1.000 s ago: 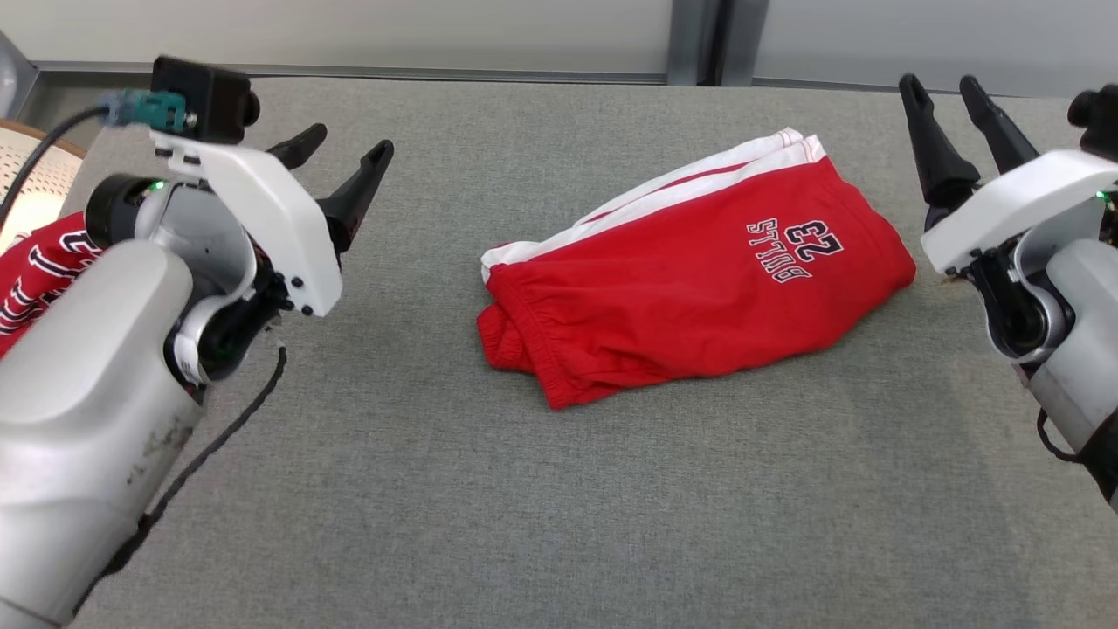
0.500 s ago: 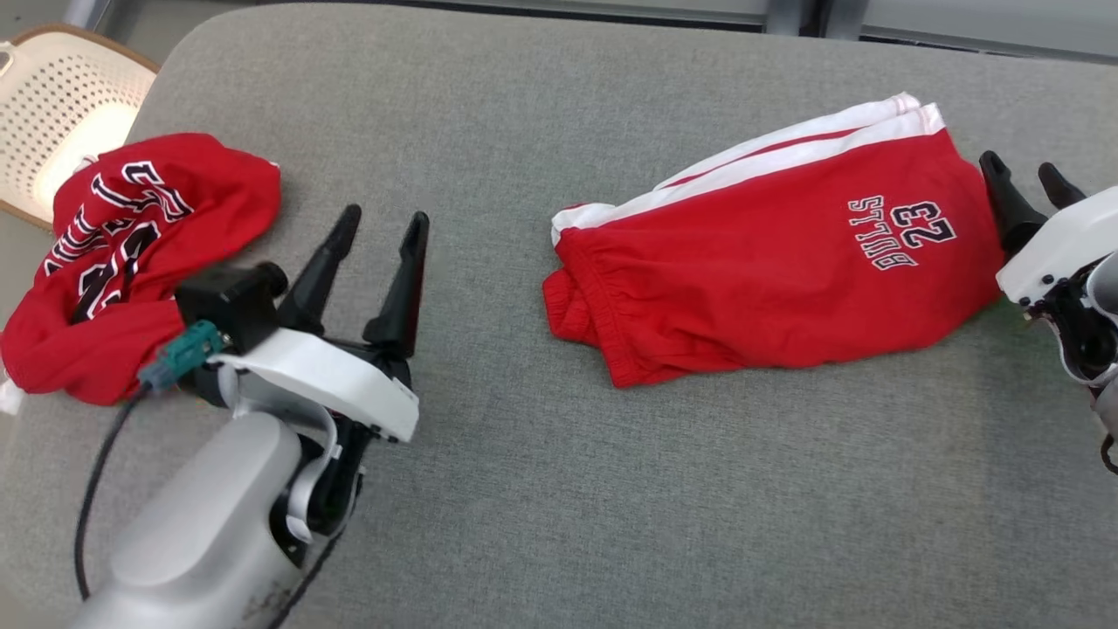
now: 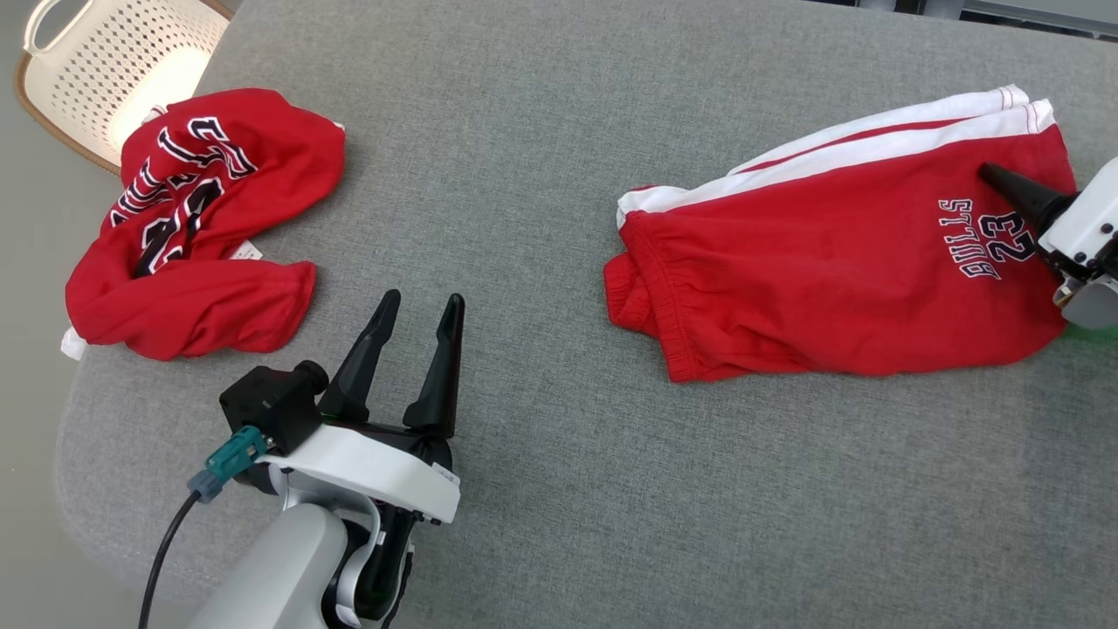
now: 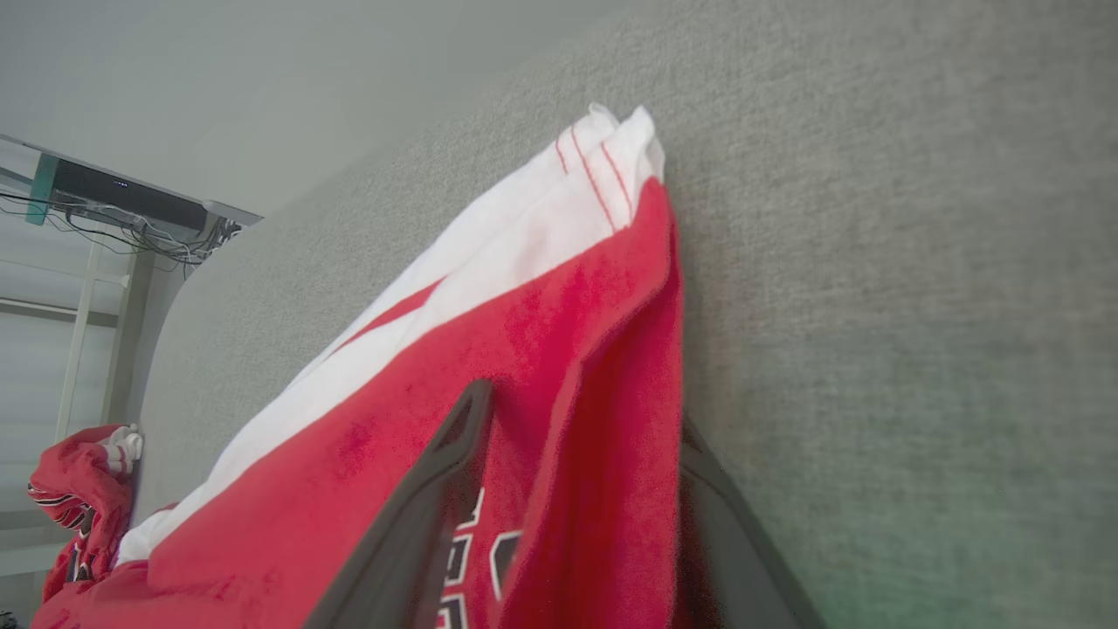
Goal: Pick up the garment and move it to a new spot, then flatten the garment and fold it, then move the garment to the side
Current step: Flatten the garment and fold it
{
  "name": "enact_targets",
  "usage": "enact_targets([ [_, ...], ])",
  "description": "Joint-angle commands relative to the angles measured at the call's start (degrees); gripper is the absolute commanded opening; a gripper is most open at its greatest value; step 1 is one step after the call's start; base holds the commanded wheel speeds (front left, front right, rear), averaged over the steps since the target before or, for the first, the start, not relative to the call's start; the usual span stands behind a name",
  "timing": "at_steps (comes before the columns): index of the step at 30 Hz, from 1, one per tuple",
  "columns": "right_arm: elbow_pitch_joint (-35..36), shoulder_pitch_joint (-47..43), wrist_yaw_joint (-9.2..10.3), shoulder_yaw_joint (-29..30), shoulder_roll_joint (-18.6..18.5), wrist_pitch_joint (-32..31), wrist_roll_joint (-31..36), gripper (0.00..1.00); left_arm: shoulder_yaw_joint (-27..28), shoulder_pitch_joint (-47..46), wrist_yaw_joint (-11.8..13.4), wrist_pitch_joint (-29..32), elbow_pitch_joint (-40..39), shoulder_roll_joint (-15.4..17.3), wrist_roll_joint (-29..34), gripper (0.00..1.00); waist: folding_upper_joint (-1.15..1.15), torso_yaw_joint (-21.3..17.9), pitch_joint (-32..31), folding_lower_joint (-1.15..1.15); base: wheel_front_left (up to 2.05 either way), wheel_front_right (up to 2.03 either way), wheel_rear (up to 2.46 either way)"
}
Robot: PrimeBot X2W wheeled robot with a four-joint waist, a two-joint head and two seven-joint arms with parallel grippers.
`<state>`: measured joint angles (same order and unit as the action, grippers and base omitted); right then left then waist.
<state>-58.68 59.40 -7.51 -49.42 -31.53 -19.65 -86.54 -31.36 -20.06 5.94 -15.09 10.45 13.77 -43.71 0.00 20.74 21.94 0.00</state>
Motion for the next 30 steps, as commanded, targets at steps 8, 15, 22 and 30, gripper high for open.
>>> enact_targets([
  [8, 0.76, -2.38, 0.03, 0.10, 1.61, 3.61, -0.10, 0.00, 4.13, 2.69, -2.86, -0.08, -0.38, -2.94, 4.68, 1.00, 0.00, -0.34, -2.68, 0.00, 0.00, 0.00, 0.00],
  [15, 5.65, -8.59, 0.02, 1.96, 1.65, 8.74, -2.51, 0.00, 8.27, 7.05, -3.87, -0.08, -0.93, -3.11, 8.98, 1.00, 0.00, -4.16, -8.82, 0.00, 0.00, 0.00, 0.00],
  [22, 10.53, -16.35, 0.02, 2.47, 0.65, 11.32, -4.04, 0.00, 11.99, 12.92, -5.53, -0.06, -1.51, -3.97, 13.34, 1.00, 0.00, -10.48, -14.39, 0.00, 0.00, 0.00, 0.00],
  [30, 10.36, -19.85, 0.02, 3.50, -1.87, 13.28, -4.07, 0.00, 11.74, 15.02, -6.88, -0.06, 0.17, -4.94, 14.40, 1.00, 0.00, -13.27, -15.98, 0.00, 0.00, 0.00, 0.00],
])
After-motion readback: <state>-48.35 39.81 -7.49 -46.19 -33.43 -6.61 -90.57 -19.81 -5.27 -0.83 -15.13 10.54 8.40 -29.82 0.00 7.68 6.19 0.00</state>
